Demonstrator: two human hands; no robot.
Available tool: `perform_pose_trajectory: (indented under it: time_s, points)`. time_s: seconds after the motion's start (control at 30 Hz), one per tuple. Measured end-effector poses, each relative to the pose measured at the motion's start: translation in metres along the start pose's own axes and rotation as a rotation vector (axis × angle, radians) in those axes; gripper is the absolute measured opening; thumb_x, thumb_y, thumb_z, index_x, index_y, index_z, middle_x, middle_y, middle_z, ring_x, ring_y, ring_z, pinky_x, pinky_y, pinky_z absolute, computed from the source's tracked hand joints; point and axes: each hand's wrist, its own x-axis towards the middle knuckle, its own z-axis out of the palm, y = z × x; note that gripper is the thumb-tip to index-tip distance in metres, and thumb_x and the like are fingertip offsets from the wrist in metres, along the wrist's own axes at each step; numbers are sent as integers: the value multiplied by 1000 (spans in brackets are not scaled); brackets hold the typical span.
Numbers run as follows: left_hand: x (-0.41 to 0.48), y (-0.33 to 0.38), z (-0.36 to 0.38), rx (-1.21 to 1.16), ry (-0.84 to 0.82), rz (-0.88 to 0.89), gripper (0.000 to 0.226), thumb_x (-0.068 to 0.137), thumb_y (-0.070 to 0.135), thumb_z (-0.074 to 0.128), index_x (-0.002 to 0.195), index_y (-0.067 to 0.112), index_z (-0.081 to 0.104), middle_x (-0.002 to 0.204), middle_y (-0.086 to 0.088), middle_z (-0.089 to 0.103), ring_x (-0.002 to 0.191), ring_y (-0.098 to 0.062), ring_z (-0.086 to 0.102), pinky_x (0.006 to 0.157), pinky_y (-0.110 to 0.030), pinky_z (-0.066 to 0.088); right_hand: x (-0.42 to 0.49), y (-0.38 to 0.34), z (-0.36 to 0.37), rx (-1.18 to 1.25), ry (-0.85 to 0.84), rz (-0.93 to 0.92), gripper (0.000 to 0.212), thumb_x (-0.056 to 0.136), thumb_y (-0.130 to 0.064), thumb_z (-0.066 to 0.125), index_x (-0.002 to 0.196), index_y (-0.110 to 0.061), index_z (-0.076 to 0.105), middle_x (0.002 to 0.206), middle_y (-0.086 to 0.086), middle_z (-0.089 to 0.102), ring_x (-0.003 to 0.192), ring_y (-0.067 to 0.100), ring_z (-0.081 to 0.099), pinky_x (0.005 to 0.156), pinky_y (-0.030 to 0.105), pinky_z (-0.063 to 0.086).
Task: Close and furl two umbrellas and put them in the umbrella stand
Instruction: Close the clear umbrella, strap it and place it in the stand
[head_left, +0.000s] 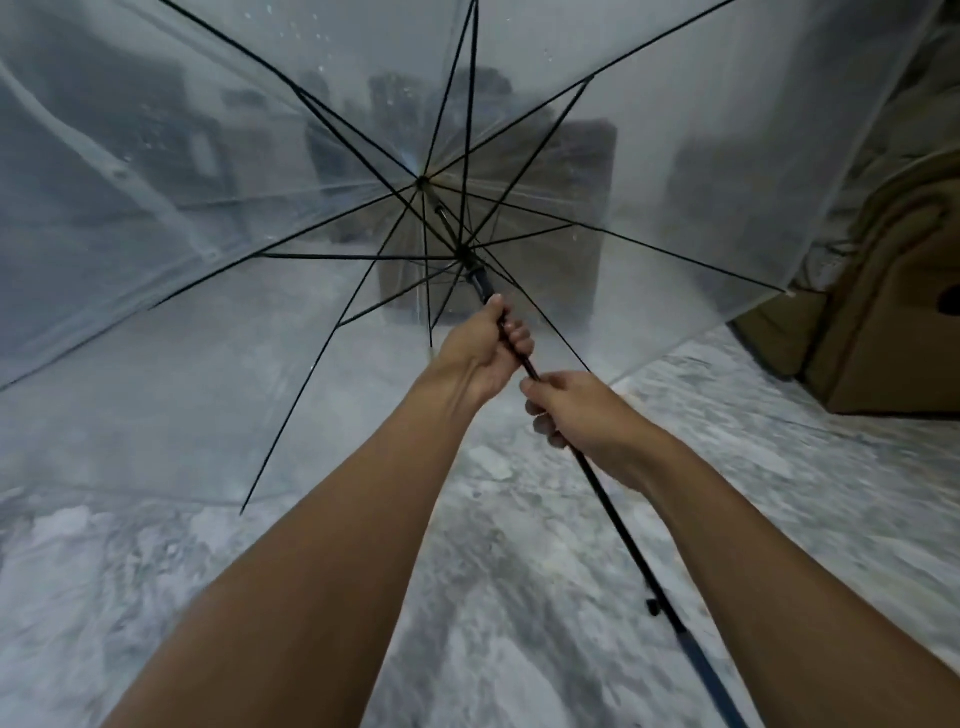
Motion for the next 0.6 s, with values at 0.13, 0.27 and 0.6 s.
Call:
perform_pose_trajectory:
  time_s: [0.13, 0.27, 0.6]
  points:
    - [11, 22, -15, -62, -1, 70, 40, 107, 26, 31, 71, 13, 40, 47, 2, 29, 35, -10, 29, 36, -18, 28, -22, 10, -2, 18, -184, 185, 42, 104, -46, 40, 95, -12, 63, 70, 0, 50, 47, 13, 44, 47, 24, 43]
    - [9, 26, -20, -104, 29, 86, 40, 107, 28, 33, 71, 13, 42, 51, 2, 28, 46, -11, 25, 40, -20, 28, -28, 13, 7, -219, -12, 38, 47, 106, -47, 31, 84, -12, 54, 63, 4, 43, 51, 17, 37, 51, 27, 31]
    - [-17, -14, 8, 97, -12, -118, 36, 106, 29, 36, 73, 15, 43, 59, 0, 33, 33, -10, 34, 51, -24, 27, 8, 4, 2, 17, 101, 29, 37, 106, -38, 40, 82, -12, 53, 59, 1, 33, 44, 13, 25, 42, 21, 21]
